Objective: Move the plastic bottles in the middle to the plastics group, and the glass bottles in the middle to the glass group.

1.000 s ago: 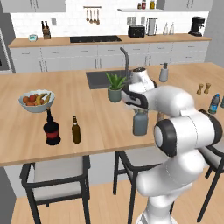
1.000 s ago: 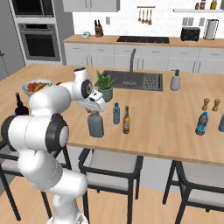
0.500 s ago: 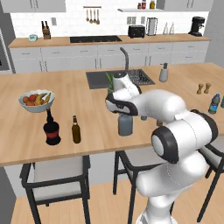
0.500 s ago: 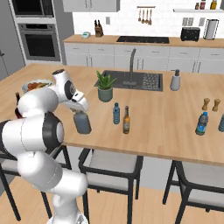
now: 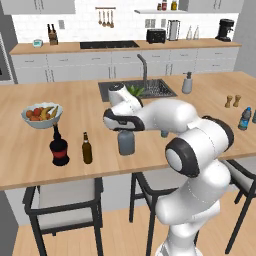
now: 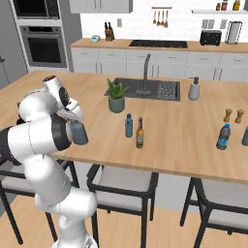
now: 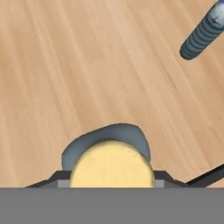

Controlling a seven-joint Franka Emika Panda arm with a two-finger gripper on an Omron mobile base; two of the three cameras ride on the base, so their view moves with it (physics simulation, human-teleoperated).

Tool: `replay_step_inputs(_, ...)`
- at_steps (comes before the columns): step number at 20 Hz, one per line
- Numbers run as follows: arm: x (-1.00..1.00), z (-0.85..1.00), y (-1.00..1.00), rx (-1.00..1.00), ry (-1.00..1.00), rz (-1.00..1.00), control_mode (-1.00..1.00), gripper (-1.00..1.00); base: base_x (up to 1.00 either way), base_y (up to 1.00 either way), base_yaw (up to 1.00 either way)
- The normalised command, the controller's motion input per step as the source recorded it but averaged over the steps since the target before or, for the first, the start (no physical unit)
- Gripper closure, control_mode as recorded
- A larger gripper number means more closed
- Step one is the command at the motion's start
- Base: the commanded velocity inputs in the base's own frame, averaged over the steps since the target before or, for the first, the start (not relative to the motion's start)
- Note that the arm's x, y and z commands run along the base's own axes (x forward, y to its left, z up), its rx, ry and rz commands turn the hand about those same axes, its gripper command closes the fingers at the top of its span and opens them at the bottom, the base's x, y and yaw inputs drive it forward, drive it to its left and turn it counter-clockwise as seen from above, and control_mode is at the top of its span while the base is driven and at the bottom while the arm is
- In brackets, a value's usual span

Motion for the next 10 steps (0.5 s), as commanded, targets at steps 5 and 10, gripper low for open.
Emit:
replay_step_inputs(5,0.26,0.00,0.62,0.01,0.00,0.00,-1.00,1.00,0.00,0.00,0.00)
replay_step_inputs(10,0.30,0.00,0.48,0.08,0.00,0.00,-1.00,1.00,0.00,0.00,0.00)
